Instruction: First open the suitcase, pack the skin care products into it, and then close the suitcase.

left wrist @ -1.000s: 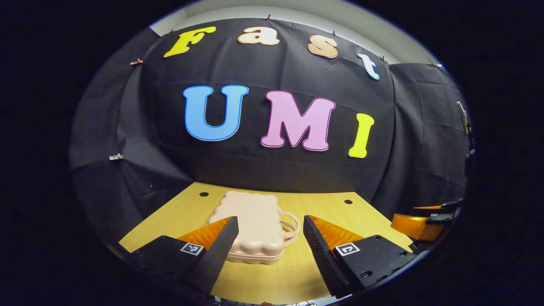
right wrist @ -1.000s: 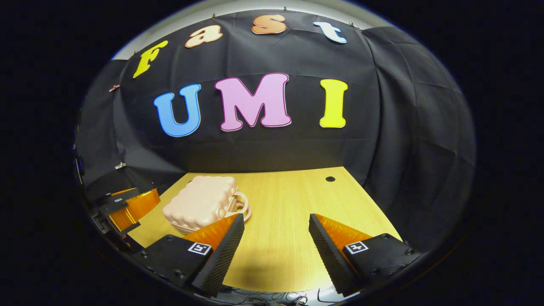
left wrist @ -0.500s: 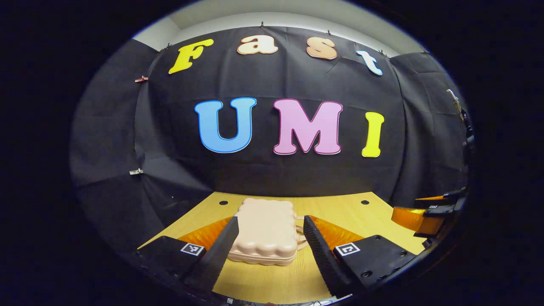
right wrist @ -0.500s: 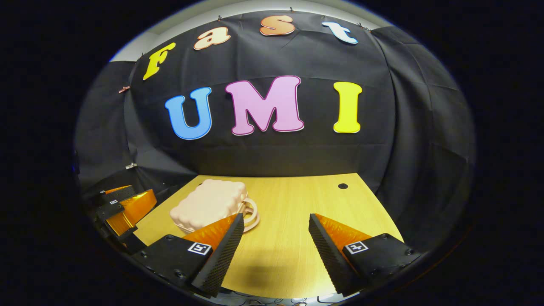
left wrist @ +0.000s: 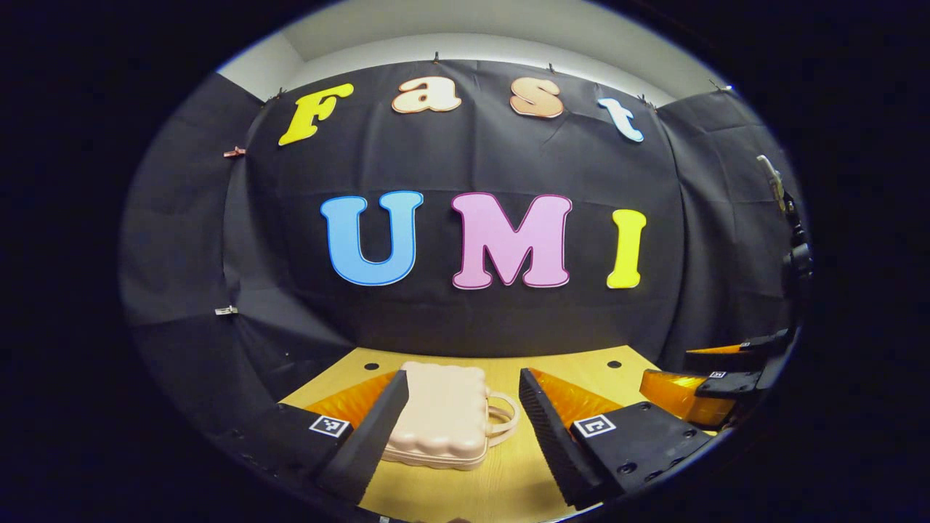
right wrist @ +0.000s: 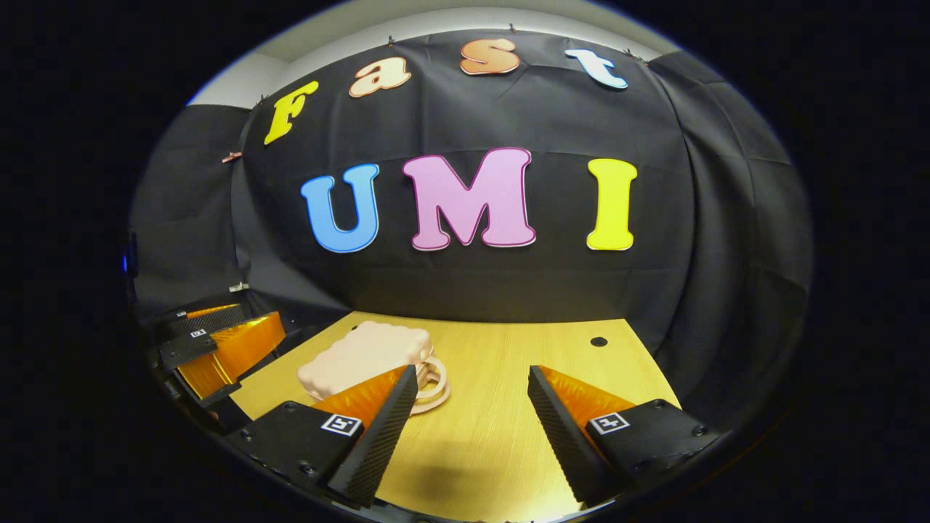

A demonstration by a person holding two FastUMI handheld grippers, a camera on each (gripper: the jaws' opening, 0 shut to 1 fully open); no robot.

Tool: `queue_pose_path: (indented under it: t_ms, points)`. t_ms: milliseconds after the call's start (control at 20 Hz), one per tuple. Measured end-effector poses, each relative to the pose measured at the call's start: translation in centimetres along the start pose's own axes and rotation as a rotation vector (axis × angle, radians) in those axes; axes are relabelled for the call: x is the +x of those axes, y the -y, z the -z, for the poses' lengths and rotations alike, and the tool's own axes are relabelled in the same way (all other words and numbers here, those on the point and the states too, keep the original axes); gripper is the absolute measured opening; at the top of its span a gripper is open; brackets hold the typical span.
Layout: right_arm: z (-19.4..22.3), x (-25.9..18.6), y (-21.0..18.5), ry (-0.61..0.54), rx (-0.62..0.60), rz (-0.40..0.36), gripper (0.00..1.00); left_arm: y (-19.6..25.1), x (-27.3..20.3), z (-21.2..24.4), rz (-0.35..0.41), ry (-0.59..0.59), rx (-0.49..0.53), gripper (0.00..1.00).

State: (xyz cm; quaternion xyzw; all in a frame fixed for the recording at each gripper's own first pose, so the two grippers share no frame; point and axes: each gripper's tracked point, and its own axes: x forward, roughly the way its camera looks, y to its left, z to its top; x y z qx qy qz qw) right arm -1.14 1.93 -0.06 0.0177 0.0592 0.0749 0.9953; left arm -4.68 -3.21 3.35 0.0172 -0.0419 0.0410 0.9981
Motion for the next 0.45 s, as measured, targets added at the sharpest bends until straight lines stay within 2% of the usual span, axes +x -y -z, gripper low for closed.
queue_pose_path:
  t_ms: [200, 450]
  points:
    - [0.9, 0.0, 0.0, -0.028, 0.013, -0.023, 0.97, -0.2, 1.1, -0.6, 0.001, 0.014, 0.008, 0.96]
    - [0.8, -0.1, 0.0, -0.020, -0.002, -0.031, 0.97, -1.4, 0.2, -0.1, -0.068, 0.009, -0.009, 0.96]
